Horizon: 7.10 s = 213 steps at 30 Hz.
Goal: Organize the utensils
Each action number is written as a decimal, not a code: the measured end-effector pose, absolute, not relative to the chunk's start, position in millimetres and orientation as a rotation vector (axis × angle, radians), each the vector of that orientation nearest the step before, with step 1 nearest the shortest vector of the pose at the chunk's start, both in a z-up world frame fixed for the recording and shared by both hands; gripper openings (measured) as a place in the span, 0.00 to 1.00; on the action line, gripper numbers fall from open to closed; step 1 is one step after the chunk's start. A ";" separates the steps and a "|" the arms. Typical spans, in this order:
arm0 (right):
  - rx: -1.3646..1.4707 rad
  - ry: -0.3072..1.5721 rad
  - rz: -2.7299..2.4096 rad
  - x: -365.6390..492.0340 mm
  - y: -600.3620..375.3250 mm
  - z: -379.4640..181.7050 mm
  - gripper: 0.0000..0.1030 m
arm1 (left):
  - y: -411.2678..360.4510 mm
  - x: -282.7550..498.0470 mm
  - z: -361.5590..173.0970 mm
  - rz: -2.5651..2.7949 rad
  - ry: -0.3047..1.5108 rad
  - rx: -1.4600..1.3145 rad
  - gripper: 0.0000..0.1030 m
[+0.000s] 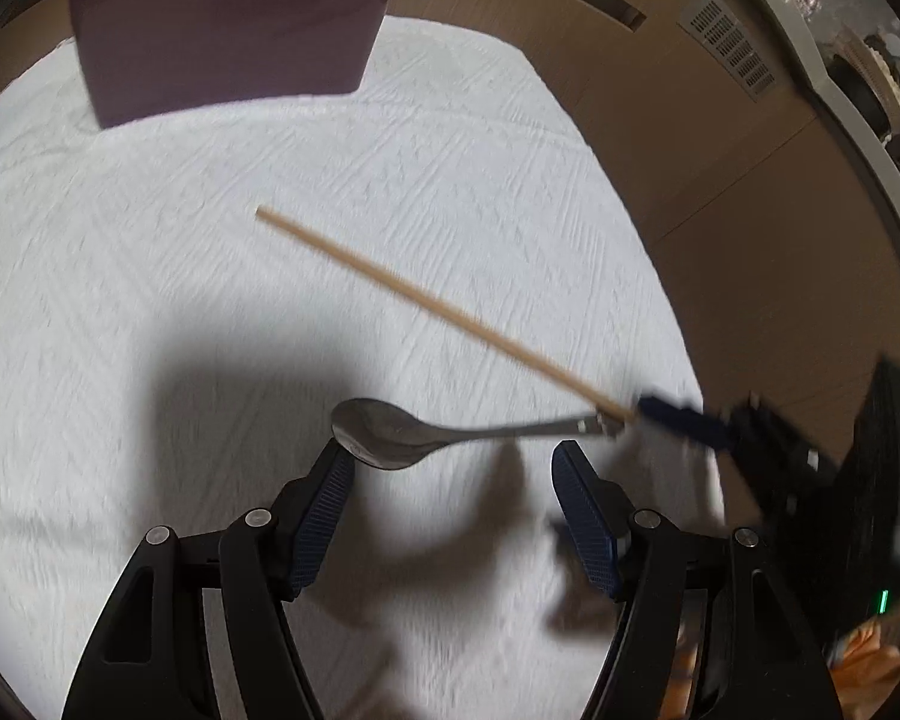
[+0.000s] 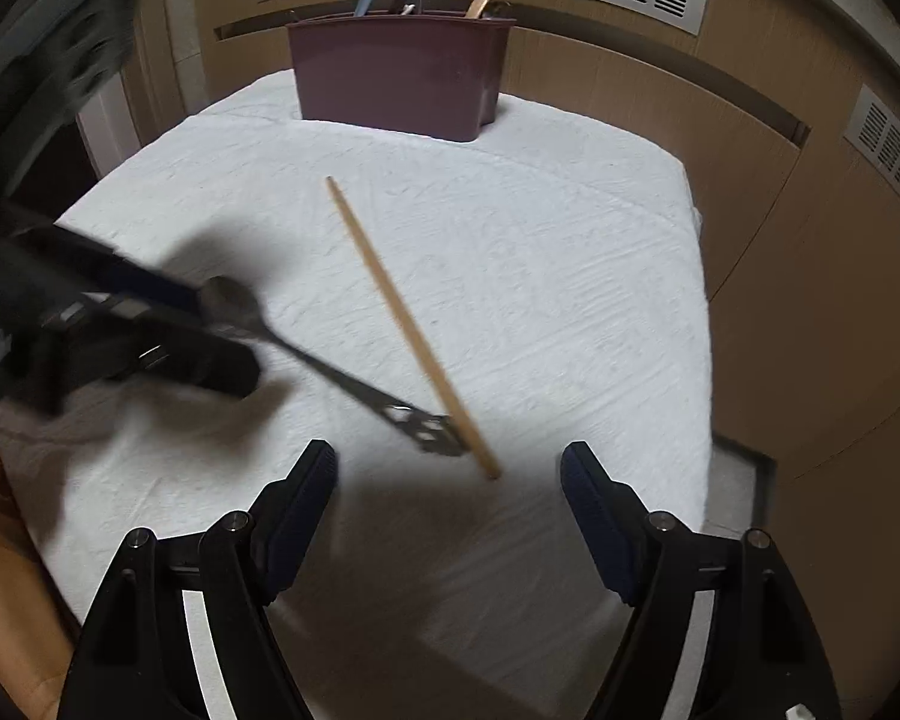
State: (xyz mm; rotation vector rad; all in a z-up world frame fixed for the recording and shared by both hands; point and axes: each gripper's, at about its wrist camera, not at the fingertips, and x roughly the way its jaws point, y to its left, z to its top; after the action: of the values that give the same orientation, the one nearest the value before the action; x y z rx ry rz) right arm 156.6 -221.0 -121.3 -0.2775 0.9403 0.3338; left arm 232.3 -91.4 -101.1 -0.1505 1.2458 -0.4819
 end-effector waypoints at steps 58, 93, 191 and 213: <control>-0.213 0.842 0.167 142.4 -285.8 -100.1 0.67 | -123.6 239.7 -113.5 -0.297 1.073 0.217 0.43; -0.092 0.794 0.142 143.9 -297.9 -97.4 0.71 | -129.5 207.1 -99.0 -0.296 0.885 0.255 0.30; -0.281 0.829 0.491 232.6 -146.8 -48.0 0.04 | 71.4 257.0 -96.6 -0.083 1.035 -0.234 0.43; -0.193 0.796 0.448 219.9 -161.7 -38.6 0.04 | 22.4 226.2 -93.4 -0.009 0.791 -0.031 0.28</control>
State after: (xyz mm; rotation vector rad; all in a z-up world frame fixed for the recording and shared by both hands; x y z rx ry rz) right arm 219.9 -161.7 -38.6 -0.1934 0.7957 0.4484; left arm 226.2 22.4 -93.4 -0.0305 0.7910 -0.0085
